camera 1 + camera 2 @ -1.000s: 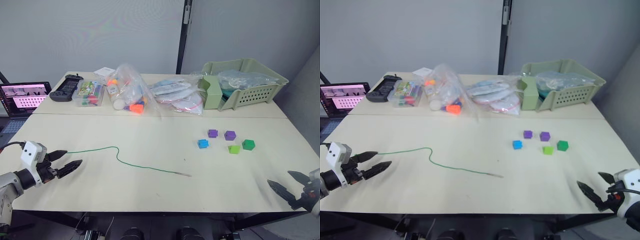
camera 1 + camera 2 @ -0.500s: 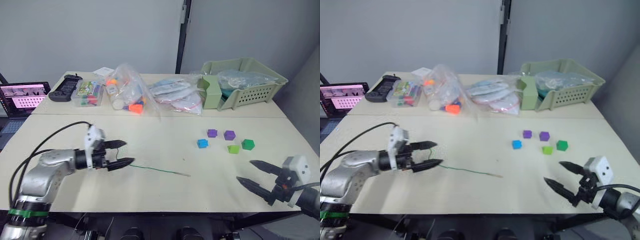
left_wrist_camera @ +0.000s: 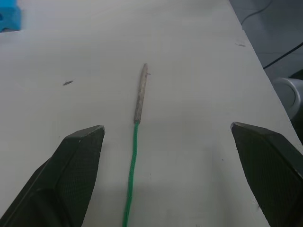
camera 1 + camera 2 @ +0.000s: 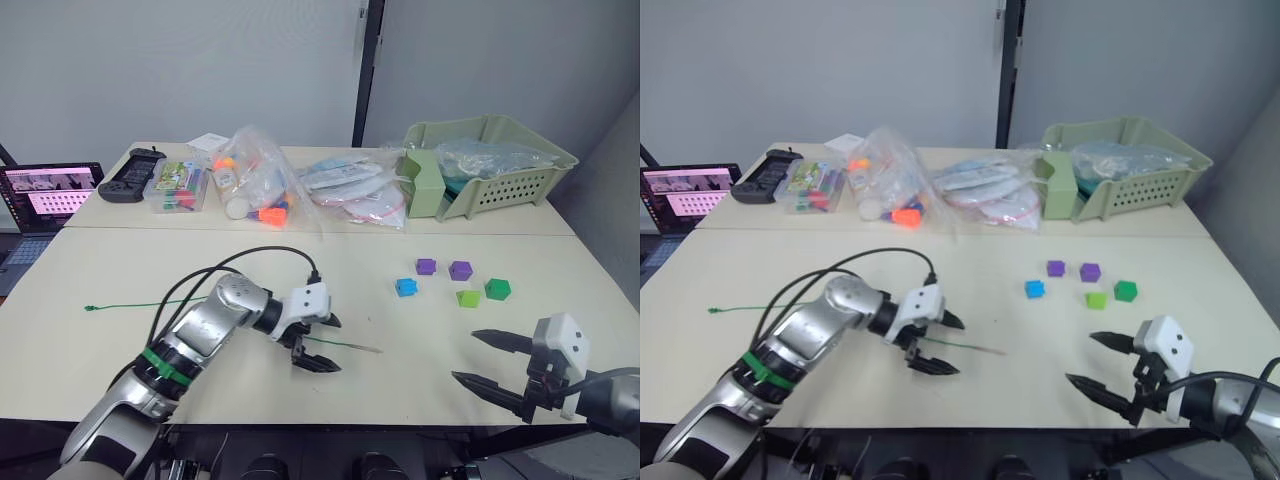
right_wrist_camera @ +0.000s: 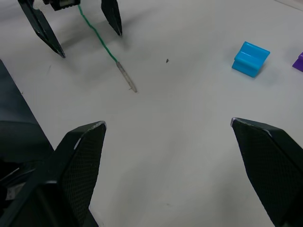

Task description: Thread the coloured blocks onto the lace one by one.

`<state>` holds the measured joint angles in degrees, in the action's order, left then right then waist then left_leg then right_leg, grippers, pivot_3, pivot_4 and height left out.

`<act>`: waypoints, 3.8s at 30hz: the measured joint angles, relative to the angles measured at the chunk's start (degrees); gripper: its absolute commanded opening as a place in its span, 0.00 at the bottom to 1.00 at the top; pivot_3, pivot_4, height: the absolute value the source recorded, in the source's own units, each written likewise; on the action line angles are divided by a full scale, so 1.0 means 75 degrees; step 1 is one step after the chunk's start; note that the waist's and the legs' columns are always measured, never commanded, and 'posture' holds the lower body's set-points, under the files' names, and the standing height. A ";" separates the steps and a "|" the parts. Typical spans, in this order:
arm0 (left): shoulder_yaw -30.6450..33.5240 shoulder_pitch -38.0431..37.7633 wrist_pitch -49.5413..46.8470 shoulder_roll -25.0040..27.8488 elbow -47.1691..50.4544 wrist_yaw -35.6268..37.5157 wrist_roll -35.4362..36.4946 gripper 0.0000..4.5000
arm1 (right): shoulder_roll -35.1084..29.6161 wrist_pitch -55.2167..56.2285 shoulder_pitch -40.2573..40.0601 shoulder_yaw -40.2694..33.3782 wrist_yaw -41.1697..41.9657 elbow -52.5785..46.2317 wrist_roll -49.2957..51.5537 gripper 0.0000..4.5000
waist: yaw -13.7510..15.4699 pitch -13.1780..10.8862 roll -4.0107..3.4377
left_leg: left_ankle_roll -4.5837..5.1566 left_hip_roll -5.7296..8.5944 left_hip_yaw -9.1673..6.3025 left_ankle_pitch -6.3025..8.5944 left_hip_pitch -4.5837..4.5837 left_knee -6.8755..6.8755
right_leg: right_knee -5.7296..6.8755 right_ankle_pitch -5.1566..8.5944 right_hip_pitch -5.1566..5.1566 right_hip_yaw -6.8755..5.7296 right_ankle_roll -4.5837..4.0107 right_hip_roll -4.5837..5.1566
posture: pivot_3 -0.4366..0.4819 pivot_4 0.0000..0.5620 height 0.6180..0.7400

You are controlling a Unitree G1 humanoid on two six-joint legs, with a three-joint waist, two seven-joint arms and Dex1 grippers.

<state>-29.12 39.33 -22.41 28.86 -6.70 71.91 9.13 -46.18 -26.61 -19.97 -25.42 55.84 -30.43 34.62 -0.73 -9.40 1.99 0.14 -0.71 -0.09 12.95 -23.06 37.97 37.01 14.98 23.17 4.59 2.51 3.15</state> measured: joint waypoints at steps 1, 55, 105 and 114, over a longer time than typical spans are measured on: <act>-0.0029 0.0054 0.0044 -0.0102 -0.0168 -0.0013 -0.0030 1.00 | 0.0026 -0.0001 -0.0042 0.0001 -0.0029 -0.0060 0.0001 0.99 | 0.0002 0.0000 0.0000 | 0.0000 0.0001 0.0000 0.0000 -0.0001 0.0002 | 0.0001 0.0000 0.0000 0.0000 0.0000 0.0000 | 0.48 0.27 1.00; 0.1264 -0.0575 -0.0390 0.0974 0.1098 0.0820 -0.0035 0.01 | 0.3214 -0.0152 0.0978 0.0646 -0.5289 0.0621 -0.2072 1.00 | -0.0014 0.0015 -0.0037 | 0.0007 -0.0010 -0.0031 0.0004 -0.0020 0.0037 | 0.0012 -0.0001 0.0004 -0.0032 0.0000 0.0007 | 0.48 0.27 1.00; 0.1906 -0.1885 -0.1524 0.1909 0.3088 -0.0366 0.0902 0.00 | 0.2513 -0.0199 0.5397 0.0720 -0.6110 0.5792 -0.3010 0.26 | -0.0139 0.0008 -0.0051 | 0.0007 -0.0008 -0.0031 0.0004 -0.0017 0.0027 | 0.0012 -0.0004 0.0006 -0.0032 -0.0005 0.0006 | 0.48 0.27 1.00; 0.1892 -0.1773 -0.1513 0.1903 0.2980 -0.0343 0.0903 0.00 | 0.2517 -0.0620 0.4860 0.0541 -0.6149 0.4082 -0.2698 0.26 | -0.0192 0.0003 -0.0060 | 0.0007 -0.0010 -0.0036 0.0004 -0.0020 0.0023 | 0.0012 -0.0004 0.0008 -0.0033 -0.0004 0.0007 | 0.48 0.27 1.00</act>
<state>-14.93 26.03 -33.76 43.13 15.65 69.34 15.90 -27.30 -31.26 16.48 -21.36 9.73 0.18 14.38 -2.17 -9.38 1.54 0.19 -0.79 -0.36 12.98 -23.22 38.14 37.09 14.95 23.23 4.34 2.47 3.20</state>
